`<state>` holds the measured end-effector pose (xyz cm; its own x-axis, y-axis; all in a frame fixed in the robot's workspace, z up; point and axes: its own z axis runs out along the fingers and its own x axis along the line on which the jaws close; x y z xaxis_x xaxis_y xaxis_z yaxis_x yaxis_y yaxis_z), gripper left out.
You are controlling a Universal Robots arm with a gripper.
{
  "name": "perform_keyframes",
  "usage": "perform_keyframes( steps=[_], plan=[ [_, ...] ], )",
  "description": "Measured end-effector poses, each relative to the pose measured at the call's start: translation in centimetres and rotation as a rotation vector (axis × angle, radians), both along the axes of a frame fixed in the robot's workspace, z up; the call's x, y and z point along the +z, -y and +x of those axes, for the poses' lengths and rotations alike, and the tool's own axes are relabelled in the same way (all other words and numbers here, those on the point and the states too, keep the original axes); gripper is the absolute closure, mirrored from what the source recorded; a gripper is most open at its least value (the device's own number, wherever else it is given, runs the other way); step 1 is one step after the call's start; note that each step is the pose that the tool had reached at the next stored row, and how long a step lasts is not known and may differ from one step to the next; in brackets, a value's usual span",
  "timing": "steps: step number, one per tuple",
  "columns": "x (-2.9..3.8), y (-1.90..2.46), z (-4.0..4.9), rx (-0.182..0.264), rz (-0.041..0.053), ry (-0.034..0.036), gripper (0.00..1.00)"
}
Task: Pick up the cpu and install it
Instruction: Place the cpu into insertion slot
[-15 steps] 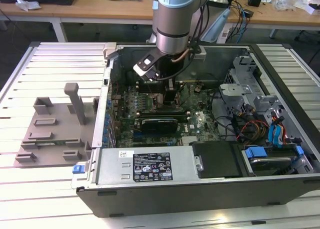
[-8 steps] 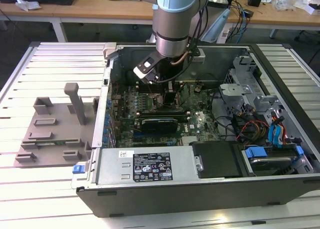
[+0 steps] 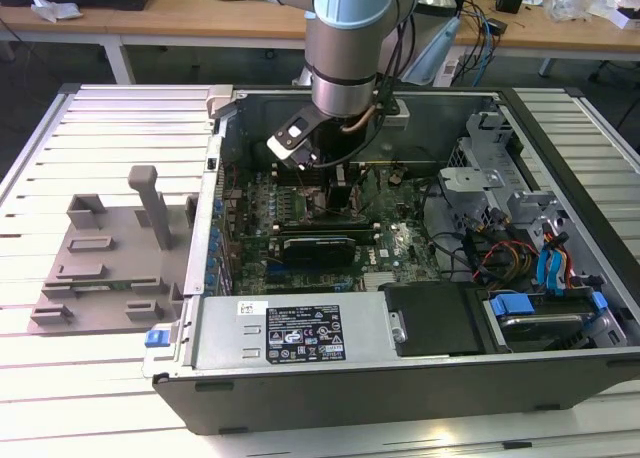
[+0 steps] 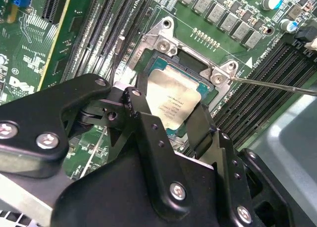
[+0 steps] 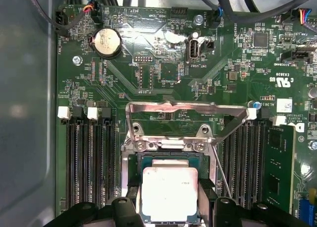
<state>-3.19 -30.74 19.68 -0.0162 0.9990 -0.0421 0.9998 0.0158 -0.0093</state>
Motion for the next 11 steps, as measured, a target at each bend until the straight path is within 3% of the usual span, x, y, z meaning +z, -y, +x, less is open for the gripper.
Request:
perform_keyframes(
  steps=[2, 5, 7, 9, 10, 11],
  plan=[
    [-0.03, -0.01, 0.01, 0.000, 0.0004, 0.0003, 0.38],
    [0.01, 0.00, 0.00, 0.000, -0.0001, 0.0000, 0.38],
    [0.61, 0.00, 0.00, 0.000, 0.0001, 0.0001, 0.38],
    [1.61, -0.07, 0.00, 0.000, 0.0002, 0.0002, 0.40],
    [1.69, -0.09, 0.01, 0.000, 0.0002, 0.0002, 0.46],
    [1.70, -0.09, 0.01, 0.000, 0.0003, 0.0003, 0.46]
  ],
)
